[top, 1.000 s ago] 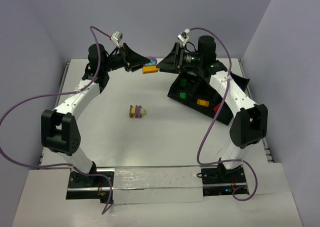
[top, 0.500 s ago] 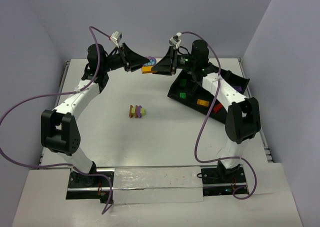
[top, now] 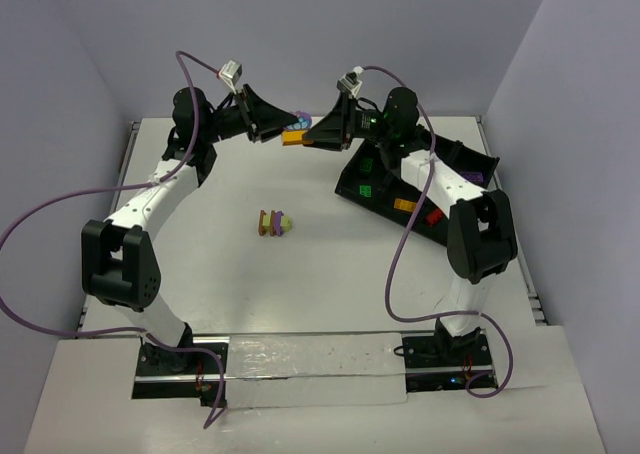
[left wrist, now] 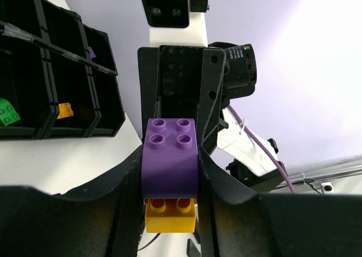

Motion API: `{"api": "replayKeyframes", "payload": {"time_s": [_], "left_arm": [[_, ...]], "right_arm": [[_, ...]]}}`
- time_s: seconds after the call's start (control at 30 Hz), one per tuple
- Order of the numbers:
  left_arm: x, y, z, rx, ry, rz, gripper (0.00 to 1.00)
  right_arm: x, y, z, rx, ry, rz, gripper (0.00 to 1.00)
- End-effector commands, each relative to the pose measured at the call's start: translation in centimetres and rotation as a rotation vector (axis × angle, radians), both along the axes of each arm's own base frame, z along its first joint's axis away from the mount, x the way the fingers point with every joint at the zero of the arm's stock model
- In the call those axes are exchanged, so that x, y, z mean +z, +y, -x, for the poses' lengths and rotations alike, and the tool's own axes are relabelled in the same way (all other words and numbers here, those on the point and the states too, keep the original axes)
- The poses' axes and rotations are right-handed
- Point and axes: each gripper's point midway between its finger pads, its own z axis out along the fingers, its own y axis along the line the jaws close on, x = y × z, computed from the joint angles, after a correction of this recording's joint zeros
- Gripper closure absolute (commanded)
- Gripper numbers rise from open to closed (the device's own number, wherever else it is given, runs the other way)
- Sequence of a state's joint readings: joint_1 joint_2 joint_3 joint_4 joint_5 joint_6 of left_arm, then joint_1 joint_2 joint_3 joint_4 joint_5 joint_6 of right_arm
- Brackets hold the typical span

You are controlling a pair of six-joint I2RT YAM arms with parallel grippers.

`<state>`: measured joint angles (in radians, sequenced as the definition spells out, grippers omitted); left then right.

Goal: Sort the legos into containers by color

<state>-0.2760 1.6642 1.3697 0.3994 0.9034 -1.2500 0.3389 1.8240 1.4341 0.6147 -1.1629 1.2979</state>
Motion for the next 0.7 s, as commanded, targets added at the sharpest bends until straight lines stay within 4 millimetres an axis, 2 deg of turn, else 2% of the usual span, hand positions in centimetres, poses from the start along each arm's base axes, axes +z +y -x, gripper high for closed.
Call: {"api": "replayKeyframes", "payload": {"time_s": [0.0, 0.07, 0.13, 0.17, 0.43, 0.57, 0.67], "left_arm": [[2.4, 0.2, 0.7, 0.003, -0.086, 0.015, 1.0], [2.5, 0.3, 0.5, 0.008, -0.084, 0.015, 1.0], [2.5, 0.5, 0.4, 0.015, -0.082, 0.014, 1.0], [2.5, 0.5, 0.3, 0.017, -0.081, 0.013, 1.0], [2.0, 0.7, -0.1, 0.028, -0.064, 0.006, 1.0], [1.4, 1.1, -0.7, 0.06, -0.061, -0.034, 1.0], [0.5, 2.0, -1.6, 0.13, -0.04, -0.122, 1.0]], "right_arm": [[-0.6, 0.2, 0.8, 0.009, -0.033, 0.018, 1.0], [-1.9, 0.2, 0.5, -0.011, -0.111, 0.089, 1.0], [-4.8, -0.2, 0.7, -0.02, -0.029, 0.22, 1.0], [-5.0, -0.3, 0.6, -0.029, -0.07, 0.243, 1.0], [-8.3, -2.5, 1.5, -0.062, -0.037, 0.415, 1.0], [-8.8, -4.8, -0.4, -0.195, -0.035, 0.503, 1.0], [-10.4, -8.9, -4.2, -0.47, 0.019, 0.663, 1.0]]}}
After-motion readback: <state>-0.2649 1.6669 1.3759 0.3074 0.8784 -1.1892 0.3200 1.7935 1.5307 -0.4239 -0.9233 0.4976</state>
